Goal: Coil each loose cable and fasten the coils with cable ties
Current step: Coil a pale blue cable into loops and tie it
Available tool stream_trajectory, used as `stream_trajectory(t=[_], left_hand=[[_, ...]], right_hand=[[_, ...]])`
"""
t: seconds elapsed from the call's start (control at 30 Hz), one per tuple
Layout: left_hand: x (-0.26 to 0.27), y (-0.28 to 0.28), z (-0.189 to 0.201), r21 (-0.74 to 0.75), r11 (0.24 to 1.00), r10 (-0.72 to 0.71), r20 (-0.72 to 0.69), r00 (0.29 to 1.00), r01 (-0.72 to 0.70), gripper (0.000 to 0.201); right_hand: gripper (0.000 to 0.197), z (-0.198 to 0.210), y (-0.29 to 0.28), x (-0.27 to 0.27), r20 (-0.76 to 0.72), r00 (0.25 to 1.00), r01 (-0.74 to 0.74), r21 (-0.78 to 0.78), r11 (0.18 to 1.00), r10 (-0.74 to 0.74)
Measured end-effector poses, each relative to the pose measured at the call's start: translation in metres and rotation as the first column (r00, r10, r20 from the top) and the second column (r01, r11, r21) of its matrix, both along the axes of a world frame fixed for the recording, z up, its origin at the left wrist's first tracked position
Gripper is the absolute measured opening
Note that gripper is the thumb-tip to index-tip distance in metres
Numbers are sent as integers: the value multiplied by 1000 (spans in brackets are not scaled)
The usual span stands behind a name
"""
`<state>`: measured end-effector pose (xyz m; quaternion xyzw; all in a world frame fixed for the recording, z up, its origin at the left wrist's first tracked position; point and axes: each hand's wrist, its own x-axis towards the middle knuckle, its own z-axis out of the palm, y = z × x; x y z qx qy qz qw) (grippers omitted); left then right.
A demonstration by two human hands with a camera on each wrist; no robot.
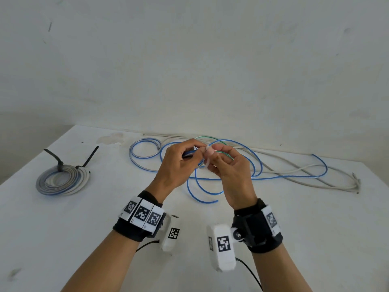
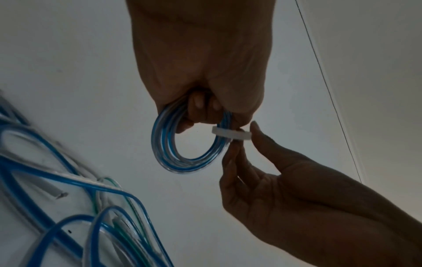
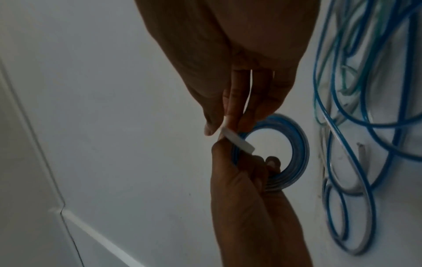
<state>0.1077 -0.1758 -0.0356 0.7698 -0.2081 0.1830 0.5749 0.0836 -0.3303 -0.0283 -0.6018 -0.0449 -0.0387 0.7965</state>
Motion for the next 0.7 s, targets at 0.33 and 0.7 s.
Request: stream_trajectory(t=[0.33, 0.7], left_hand=[[-5, 0, 4, -71, 997, -36, -41, 999, 33, 15], [-9, -6, -3, -21, 989, -146, -170, 975, 144, 16]], right_hand=[[27, 3, -4, 0, -50, 996, -72, 74, 995, 76], [11, 5, -10, 1, 1, 999, -33, -126, 991, 34]])
